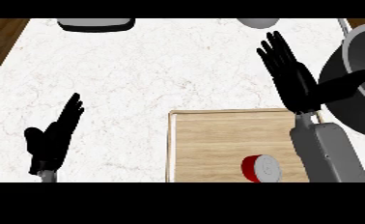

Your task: Pick the can from the tray and place it in the pot

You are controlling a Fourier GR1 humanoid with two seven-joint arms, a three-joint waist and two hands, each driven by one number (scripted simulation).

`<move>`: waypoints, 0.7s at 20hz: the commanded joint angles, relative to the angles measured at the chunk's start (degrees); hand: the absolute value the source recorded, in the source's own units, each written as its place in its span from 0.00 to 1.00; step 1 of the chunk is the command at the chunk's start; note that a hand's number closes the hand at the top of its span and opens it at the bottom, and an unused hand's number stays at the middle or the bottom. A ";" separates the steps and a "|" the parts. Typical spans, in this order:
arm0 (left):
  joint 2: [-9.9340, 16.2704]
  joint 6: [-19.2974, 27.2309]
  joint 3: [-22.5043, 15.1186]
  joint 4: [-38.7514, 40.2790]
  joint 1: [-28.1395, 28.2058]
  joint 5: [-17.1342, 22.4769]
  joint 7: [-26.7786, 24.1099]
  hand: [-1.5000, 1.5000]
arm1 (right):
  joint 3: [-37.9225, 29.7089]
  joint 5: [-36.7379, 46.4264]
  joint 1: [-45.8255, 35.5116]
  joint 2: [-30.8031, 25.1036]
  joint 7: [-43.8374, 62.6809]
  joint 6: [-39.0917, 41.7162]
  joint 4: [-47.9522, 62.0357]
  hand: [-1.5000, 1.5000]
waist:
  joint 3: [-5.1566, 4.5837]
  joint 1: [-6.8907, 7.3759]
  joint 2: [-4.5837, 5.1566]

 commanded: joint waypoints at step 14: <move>1.95 5.74 7.10 -12.05 -14.92 4.05 13.06 0.50 | -5.20 20.89 19.55 -15.05 -30.71 -1.05 -6.69 0.00 | -1.54 -1.77 -2.02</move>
